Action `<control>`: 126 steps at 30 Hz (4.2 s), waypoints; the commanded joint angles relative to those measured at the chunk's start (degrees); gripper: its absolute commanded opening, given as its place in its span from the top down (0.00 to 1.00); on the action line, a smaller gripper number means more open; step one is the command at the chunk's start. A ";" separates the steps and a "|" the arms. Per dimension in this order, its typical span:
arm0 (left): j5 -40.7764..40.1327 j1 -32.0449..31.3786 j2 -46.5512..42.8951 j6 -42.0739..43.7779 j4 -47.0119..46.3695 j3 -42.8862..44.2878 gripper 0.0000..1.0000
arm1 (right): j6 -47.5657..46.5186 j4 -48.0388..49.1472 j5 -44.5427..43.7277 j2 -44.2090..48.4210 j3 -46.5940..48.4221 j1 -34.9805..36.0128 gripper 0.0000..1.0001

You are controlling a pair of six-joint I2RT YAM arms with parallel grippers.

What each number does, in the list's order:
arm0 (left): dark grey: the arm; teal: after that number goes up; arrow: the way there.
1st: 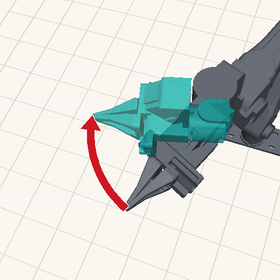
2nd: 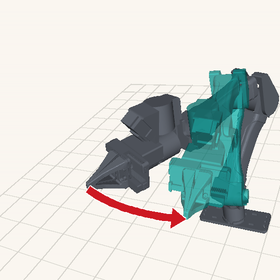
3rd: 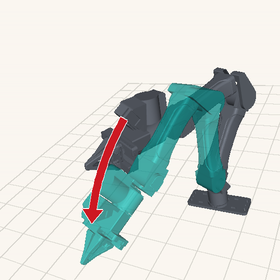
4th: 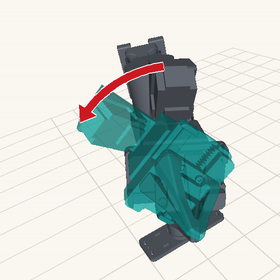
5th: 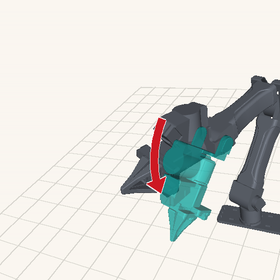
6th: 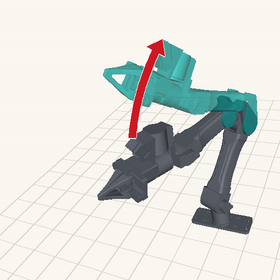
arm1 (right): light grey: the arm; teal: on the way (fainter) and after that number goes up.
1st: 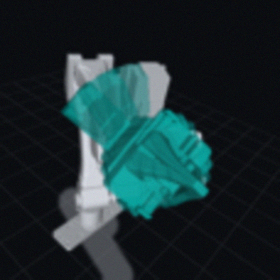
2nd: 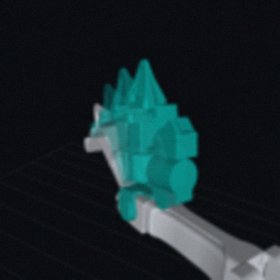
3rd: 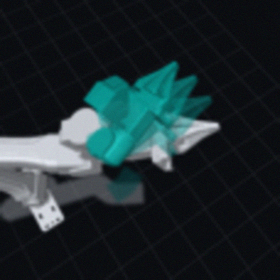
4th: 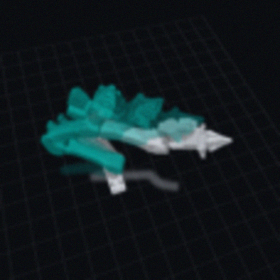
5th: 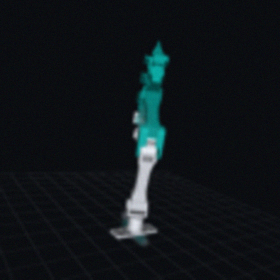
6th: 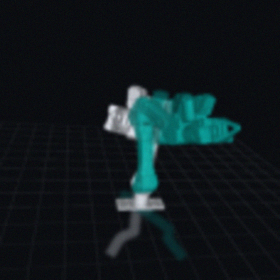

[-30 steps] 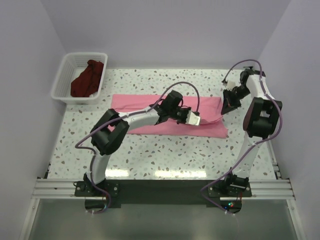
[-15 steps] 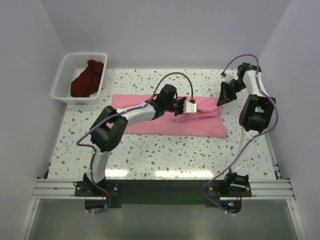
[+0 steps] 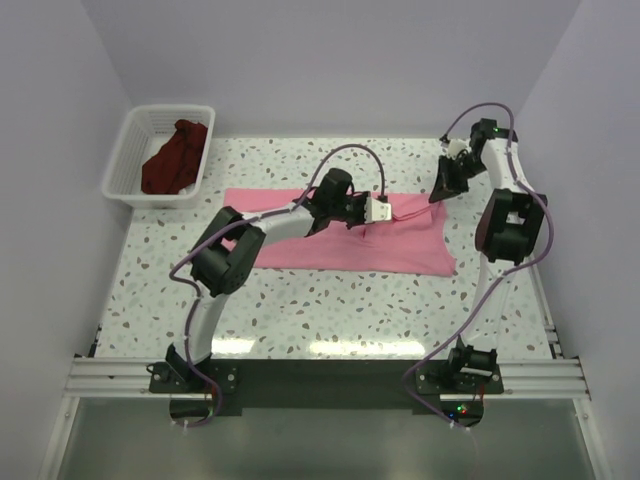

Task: Fold and stack the t-shirts
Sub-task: Fold the tshirt

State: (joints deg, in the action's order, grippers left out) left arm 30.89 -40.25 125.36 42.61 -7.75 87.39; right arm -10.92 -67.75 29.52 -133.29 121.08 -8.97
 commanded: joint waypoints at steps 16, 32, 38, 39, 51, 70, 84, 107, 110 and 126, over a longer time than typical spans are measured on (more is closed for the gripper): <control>-6.55 0.43 2.35 0.45 2.03 5.42 0.87 | 2.74 6.93 -8.25 -0.74 2.32 5.11 1.00; -6.38 1.05 -0.99 7.75 12.14 1.29 0.73 | -2.09 5.34 -13.87 -0.12 -2.25 6.25 1.00; -6.64 1.14 -4.42 7.23 14.42 0.85 0.70 | -4.19 3.76 -15.45 0.23 -3.65 6.25 0.92; -6.72 1.31 -5.55 6.53 14.78 0.67 0.70 | -4.55 3.85 -16.76 0.40 -4.35 6.33 0.92; -2.26 4.65 -1.44 -11.49 28.39 16.75 0.60 | -6.31 5.08 -15.81 7.69 -5.68 6.25 0.49; 6.73 4.92 6.91 -37.95 26.55 23.15 0.66 | -6.05 3.23 -9.92 11.13 -11.21 7.12 0.73; 7.86 16.41 0.07 -34.80 31.91 16.00 0.60 | -10.00 2.96 -13.16 22.98 -32.72 11.87 0.62; -13.39 23.48 -24.99 0.27 40.81 -17.78 0.64 | -11.06 9.56 -36.19 -15.23 17.58 17.67 0.58; -18.58 20.05 -24.21 0.98 37.91 -18.84 0.65 | -9.92 13.85 -38.30 -12.79 18.70 18.02 0.48; -24.31 -0.25 -18.31 -1.03 44.57 -24.64 0.72 | -8.16 15.37 -34.18 8.13 5.49 15.30 0.23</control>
State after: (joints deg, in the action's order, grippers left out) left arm 1.43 -33.54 105.03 44.38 31.33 65.65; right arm -20.45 -49.39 -7.01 -128.81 126.26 7.84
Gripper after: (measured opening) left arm 0.283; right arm 0.765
